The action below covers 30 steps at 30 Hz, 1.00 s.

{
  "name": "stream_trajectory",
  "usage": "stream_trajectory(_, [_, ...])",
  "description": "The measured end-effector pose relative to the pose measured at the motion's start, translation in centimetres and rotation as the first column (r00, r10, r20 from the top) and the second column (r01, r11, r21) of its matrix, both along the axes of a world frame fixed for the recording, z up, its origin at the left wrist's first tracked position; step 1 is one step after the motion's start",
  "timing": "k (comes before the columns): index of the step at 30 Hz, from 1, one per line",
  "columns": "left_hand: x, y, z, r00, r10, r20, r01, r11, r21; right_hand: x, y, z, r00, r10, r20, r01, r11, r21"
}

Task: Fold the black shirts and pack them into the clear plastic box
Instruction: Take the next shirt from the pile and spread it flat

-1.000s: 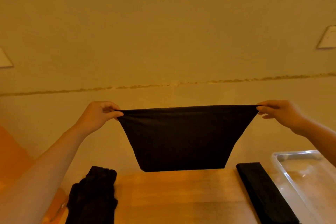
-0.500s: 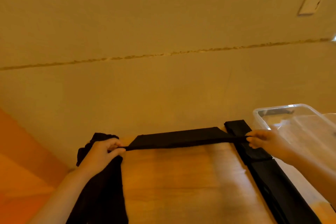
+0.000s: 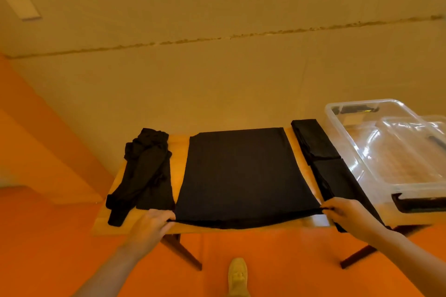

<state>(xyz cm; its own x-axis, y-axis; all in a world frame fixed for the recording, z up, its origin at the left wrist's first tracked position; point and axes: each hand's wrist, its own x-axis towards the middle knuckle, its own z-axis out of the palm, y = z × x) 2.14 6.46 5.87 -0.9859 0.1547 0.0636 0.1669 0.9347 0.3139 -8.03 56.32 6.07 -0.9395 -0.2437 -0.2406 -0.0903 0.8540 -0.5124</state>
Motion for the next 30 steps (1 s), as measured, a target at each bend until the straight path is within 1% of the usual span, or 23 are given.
stream_trajectory(4, [2.5,0.9,-2.4,0.986,0.154,0.064,-0.160,0.982,0.103,2.6,0.4,-1.9,0.999,0.037,0.002,-0.037,0.998,0.043])
stream_trajectory(7, [3.6,1.5,-3.0,0.978,0.171,0.120,-0.188,0.971,0.148,3.5,0.9,-2.7,0.999,0.033,0.003,-0.033,0.999,0.039])
stream_trajectory(12, [4.6,2.6,-2.9,0.965,0.197,0.172,-0.219,0.968,0.123,4.2,1.6,-2.6,0.999,0.032,0.007,-0.032,0.999,0.013])
stream_trajectory(15, [4.9,3.0,-2.6,0.954,0.233,0.189,-0.262,0.953,0.148,4.3,1.7,-2.5,1.000,0.013,0.021,-0.014,1.000,0.002])
stream_trajectory(17, [4.8,3.3,-2.2,0.940,0.266,0.213,-0.307,0.933,0.190,4.3,1.7,-2.2,0.999,-0.019,0.035,0.020,0.999,-0.037])
stream_trajectory(19, [4.5,3.8,-1.7,0.932,0.297,0.206,-0.346,0.901,0.264,4.0,1.7,-2.0,0.997,-0.058,0.051,0.062,0.994,-0.087])
stream_trajectory(24, [3.0,4.6,0.5,0.904,0.392,0.172,-0.427,0.789,0.442,2.4,2.0,-0.6,0.993,-0.086,0.076,0.097,0.983,-0.157])
stream_trajectory(30, [-0.7,3.7,2.2,0.882,0.451,0.139,-0.453,0.728,0.515,-1.4,1.4,1.6,0.992,-0.105,0.064,0.118,0.957,-0.267])
